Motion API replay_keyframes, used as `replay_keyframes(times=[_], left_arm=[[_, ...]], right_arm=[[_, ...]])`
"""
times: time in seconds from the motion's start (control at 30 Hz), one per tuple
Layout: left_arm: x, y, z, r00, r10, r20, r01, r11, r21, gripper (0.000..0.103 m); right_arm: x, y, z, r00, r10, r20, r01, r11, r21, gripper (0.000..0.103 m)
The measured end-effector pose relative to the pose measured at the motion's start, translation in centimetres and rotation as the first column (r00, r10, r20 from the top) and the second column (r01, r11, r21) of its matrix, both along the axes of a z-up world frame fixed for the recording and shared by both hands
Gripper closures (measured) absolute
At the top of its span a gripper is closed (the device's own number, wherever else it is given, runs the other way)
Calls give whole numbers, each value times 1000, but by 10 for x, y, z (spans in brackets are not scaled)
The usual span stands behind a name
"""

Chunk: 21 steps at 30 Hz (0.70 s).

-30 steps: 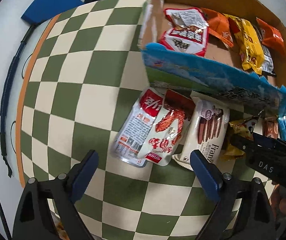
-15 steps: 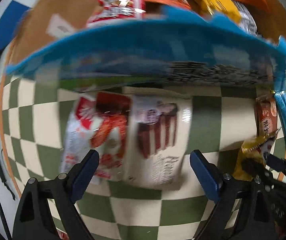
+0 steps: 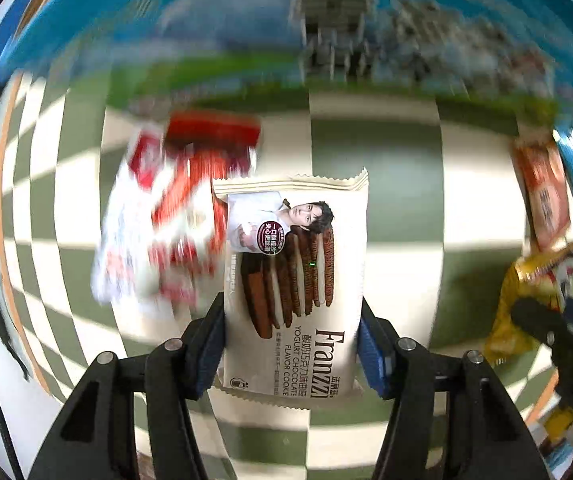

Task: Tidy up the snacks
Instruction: 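Grasp the Franzzi cookie pack with the left tool while the right tool grasps the yellow panda bag, then lift both held packets and carry them over the cardboard box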

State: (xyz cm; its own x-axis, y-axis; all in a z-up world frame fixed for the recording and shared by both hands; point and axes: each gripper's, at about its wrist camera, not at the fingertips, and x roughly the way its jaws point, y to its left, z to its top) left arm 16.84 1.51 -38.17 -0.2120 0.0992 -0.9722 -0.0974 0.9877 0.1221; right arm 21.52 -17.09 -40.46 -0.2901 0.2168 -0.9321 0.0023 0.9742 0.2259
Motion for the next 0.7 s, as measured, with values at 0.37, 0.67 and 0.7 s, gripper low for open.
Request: replay_keyframes(times=[0.37,0.67,0.7], left_arm=[[-39,-10,-7,1000,19,-18,-19,1000,-16,47],[-60,-18,-27,999,29,-20,-30,999,-13,47],[-60,-19,-28,999,29,-19,-30,999,-14,46]], right_arm=[[-24,9,-15,996,81,-46,-84,995,-47,51],[-26,21,-9,994,104,-36,-107,992,-74,50],[-25,23,-9,994,106,-36,-109,991,-75,50]])
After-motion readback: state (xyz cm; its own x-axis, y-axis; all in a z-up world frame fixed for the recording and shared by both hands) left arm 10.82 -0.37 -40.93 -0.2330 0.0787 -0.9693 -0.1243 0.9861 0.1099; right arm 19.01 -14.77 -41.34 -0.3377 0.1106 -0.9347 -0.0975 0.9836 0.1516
